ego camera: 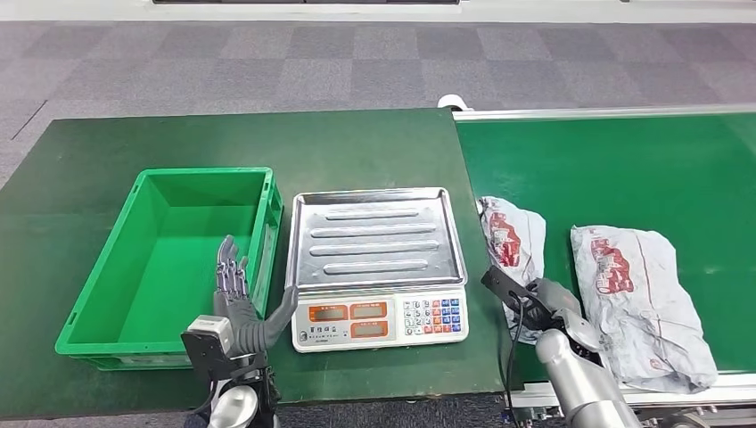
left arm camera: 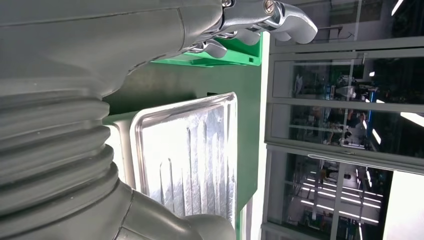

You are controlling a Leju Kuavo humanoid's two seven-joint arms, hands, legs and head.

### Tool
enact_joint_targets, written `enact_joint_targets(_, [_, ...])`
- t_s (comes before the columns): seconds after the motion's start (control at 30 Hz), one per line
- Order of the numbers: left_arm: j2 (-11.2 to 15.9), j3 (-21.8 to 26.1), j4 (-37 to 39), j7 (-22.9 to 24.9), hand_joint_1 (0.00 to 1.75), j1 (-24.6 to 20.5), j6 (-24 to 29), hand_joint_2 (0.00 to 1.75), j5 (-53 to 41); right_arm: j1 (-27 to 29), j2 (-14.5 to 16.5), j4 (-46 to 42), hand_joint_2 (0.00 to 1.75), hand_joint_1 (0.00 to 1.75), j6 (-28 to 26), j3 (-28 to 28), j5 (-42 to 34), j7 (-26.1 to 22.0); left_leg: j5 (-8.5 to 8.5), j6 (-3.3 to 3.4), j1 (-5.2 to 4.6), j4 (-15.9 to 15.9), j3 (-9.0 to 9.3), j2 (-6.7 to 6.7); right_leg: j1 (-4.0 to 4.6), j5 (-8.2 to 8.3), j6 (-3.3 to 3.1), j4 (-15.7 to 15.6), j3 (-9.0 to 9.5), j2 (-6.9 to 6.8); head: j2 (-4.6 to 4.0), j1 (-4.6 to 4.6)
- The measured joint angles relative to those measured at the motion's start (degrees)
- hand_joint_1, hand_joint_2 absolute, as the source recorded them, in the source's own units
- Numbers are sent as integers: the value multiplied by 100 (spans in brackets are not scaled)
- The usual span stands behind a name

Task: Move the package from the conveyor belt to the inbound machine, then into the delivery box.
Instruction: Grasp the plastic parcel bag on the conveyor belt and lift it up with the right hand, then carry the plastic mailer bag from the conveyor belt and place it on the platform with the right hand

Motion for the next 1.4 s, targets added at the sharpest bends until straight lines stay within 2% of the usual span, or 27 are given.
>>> enact_joint_targets(0.37, [1, 0, -119, -18, 0, 102, 9, 175, -28, 338, 71, -949, 175, 175, -942, -24, -793, -1242, 0, 0, 0, 0, -8, 8, 0, -1, -1, 1, -13, 3, 0, -1])
enact_joint_targets(0.57, [-1, 0, -130, -19, 0, 105, 3, 175, -26, 624, 174, -1873, 175, 175, -2432, -182, -1191, -2306, 0, -1, 0, 0, -12, 5, 0, -2, -2, 2, -16, 2, 0, 0])
enact_joint_targets(0.67, [-4, 0, -135, -19, 0, 107, -29, 175, -29, 792, 240, -2551, 175, 175, -2988, -238, -1248, -2740, -1, -2, 0, 0, -13, 5, 0, -3, -4, 2, -17, 2, 0, 1])
enact_joint_targets(0.8, [-12, 0, -137, -20, 0, 108, -64, 175, -45, 974, 322, -3335, 175, 175, -3461, -249, -1256, -3100, -2, -2, 0, -1, -12, 6, 0, -4, -5, 1, -18, 2, 0, 1])
enact_joint_targets(0.93, [-12, 0, -147, -19, 0, 107, -98, 175, -50, 1076, 408, -3965, 175, 175, -3682, -249, -1323, -3380, -1, -2, 0, -1, -12, 9, 0, -4, -5, 2, -17, 3, 0, 0])
enact_joint_targets(1.03, [-16, 0, -226, -20, 0, 108, -25, 175, -100, 1062, 466, -4229, 175, 175, -3565, -226, -1450, -3503, -1, -2, 0, -1, -12, 10, 0, -4, -5, 3, -14, 3, 0, 0])
enact_joint_targets(1.17, [-29, 0, -432, -21, 0, 88, 334, 175, -285, 874, 486, -4219, 175, 175, -2808, -17, -1720, -3591, 0, -2, 0, -1, -9, 12, -1, -2, -6, 6, -14, 6, 0, 0])
enact_joint_targets(1.27, [-32, 0, -546, -22, 0, 79, 488, 175, -352, 733, 499, -4114, 175, 175, -2446, 145, -1962, -3693, 2, -3, 0, -1, -9, 7, 0, -2, -6, 8, -11, 1, 0, 1])
enact_joint_targets(1.3, [-32, 0, -586, -22, 0, 76, 563, 175, -372, 666, 507, -4040, 175, 175, -2156, 203, -2204, -3751, 3, -4, 0, -1, -10, 6, 0, -2, -6, 9, -12, 1, 0, 0])
enact_joint_targets(1.4, [-32, -3, -697, -24, 0, 36, 794, 175, -410, 413, 523, -3692, 175, 175, -823, 399, -3186, -3918, 4, -6, 1, -1, -7, 14, 0, -2, -6, 10, -16, 10, 0, -1])
